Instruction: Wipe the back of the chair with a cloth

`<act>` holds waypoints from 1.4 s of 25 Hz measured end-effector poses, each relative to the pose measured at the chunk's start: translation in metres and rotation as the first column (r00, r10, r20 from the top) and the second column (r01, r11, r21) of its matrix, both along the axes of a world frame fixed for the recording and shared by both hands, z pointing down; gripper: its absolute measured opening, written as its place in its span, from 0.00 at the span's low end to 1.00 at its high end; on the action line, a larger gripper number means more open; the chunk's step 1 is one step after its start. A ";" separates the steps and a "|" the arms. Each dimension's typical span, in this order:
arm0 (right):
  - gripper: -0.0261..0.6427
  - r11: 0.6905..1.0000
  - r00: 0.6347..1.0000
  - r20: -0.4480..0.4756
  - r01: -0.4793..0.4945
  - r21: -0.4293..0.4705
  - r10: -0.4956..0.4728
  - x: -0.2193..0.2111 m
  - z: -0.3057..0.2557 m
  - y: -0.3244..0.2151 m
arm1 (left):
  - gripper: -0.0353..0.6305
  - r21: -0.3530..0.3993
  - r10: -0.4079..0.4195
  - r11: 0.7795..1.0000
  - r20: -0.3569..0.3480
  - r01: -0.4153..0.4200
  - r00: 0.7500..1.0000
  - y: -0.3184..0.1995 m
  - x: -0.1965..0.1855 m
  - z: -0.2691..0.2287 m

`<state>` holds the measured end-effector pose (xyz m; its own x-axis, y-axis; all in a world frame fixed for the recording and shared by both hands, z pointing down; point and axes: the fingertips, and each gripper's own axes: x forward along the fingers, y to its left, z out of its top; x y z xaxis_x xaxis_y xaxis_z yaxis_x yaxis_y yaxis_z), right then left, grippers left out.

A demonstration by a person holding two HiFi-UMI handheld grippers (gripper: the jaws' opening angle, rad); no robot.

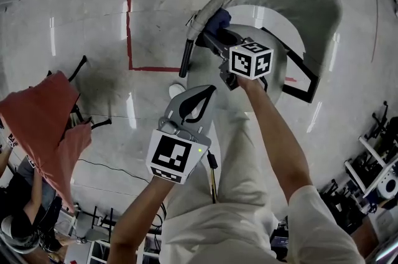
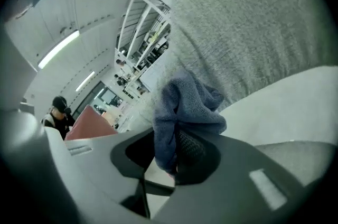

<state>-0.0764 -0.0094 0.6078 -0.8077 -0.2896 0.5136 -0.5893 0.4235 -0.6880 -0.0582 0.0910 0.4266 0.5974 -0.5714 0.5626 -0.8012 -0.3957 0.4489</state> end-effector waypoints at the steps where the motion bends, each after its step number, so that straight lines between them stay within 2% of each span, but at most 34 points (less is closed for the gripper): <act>1: 0.19 0.999 0.999 -0.003 0.042 0.014 -0.042 -0.003 -0.004 0.006 | 0.05 0.000 0.001 1.000 -0.001 -0.001 1.000 0.001 0.000 0.000; 4: 0.19 0.993 0.993 0.024 0.118 0.030 -0.118 -0.006 -0.019 0.022 | 0.05 0.001 0.004 1.000 -0.002 -0.004 1.000 0.002 0.001 0.000; 6: 0.19 0.990 0.989 0.045 0.139 0.035 -0.140 -0.003 -0.029 0.031 | 0.05 0.004 0.004 1.000 -0.002 -0.004 1.000 0.001 0.001 -0.001; 9: 0.19 0.987 0.988 0.025 0.148 0.068 -0.150 0.008 -0.039 0.041 | 0.05 0.008 0.009 1.000 0.006 -0.009 1.000 -0.001 -0.001 0.001; 12: 0.19 0.988 0.994 -0.015 0.113 0.106 -0.112 0.028 -0.048 0.050 | 0.05 0.005 0.010 1.000 0.010 -0.010 1.000 -0.001 -0.001 0.001; 16: 0.19 0.991 0.999 -0.040 0.000 0.130 0.005 0.063 -0.062 0.055 | 0.05 0.010 0.028 1.000 0.009 -0.028 1.000 -0.002 0.007 -0.002; 23: 0.19 0.976 0.984 -0.055 -0.158 0.150 0.168 0.114 -0.082 0.054 | 0.05 0.016 0.074 0.997 0.005 -0.074 0.997 -0.007 0.027 -0.006; 29: 0.19 0.968 0.983 -0.047 -0.164 0.189 0.176 0.128 -0.123 0.060 | 0.05 0.010 0.115 0.993 -0.007 -0.114 0.993 -0.010 0.046 -0.020; 35: 0.19 0.958 0.982 -0.050 -0.168 0.231 0.184 0.141 -0.177 0.063 | 0.05 0.038 0.124 0.992 0.001 -0.124 0.992 -0.018 0.055 -0.052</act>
<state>0.0645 0.0541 0.4306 -0.6978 -0.5383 0.4726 -0.7119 0.4478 -0.5410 -0.0035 0.0728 0.3749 0.6655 -0.5141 0.5411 -0.7445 -0.5088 0.4322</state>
